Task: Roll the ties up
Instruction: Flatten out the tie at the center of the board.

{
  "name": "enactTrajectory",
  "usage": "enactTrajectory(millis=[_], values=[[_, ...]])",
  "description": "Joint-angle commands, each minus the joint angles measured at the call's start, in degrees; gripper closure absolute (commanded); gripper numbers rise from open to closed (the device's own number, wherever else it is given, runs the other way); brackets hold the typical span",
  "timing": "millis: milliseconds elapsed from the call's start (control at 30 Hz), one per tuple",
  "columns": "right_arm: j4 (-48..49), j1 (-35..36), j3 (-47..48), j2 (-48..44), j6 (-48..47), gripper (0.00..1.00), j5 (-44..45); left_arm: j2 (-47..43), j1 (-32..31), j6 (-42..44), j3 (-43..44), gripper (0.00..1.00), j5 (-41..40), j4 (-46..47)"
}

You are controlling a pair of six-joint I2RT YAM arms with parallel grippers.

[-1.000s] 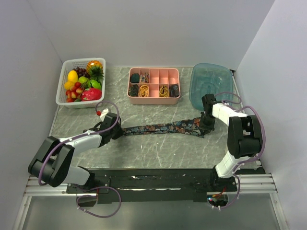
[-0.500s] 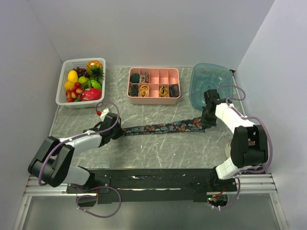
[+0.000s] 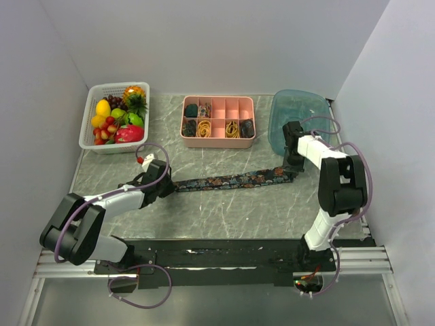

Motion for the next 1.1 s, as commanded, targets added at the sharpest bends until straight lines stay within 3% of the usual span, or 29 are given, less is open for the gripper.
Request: enactTrajectory(millis=[0,33,100,133,233,467,567,667,800,967,1067], values=[[1.60,0.17,2.17,1.13,-0.73,0.85,3.30,0.65,0.16,1.70,-0.69,0.99,-1.51,-4.78],[3.09,0.08,1.47,0.26,-0.72,0.67,3.22,0.47,0.16,1.87,-0.69,0.99,-1.51,-4.69],[4.59,0.17,0.59,-1.67,-0.81,0.56,3.04,0.03,0.16,2.14,-0.77,0.99,-1.16,-4.34],[5.73,0.35,-1.15,-4.81,-0.90,0.42,3.04,-0.23,0.24,2.40,-0.77,0.99,-0.99,-4.25],[9.77,0.52,-4.06,-10.70,-1.42,0.32,3.57,-1.28,0.24,2.66,-0.86,0.99,-1.25,-4.60],[9.25,1.31,-4.07,-11.09,-2.57,0.32,1.55,-3.39,-0.02,3.45,-0.69,0.99,-0.20,-4.08],[9.08,4.99,-3.90,-10.21,-2.92,0.34,1.72,-6.37,-0.90,4.51,-0.69,0.96,0.68,-3.37],[8.73,11.67,-2.23,-8.54,-4.23,0.34,3.83,-10.67,-1.95,5.30,-0.60,0.86,1.30,-3.11],[9.34,18.44,1.63,-4.76,-4.41,0.35,2.34,-15.96,-2.04,6.09,-0.34,0.56,1.91,-3.98],[8.99,22.93,6.20,2.62,-3.63,0.40,-0.39,-20.70,-2.04,6.53,1.24,0.26,1.92,-8.54],[8.38,24.86,8.32,5.52,-3.27,0.60,-0.56,-22.02,-1.78,6.62,2.30,0.21,1.74,-11.36]])
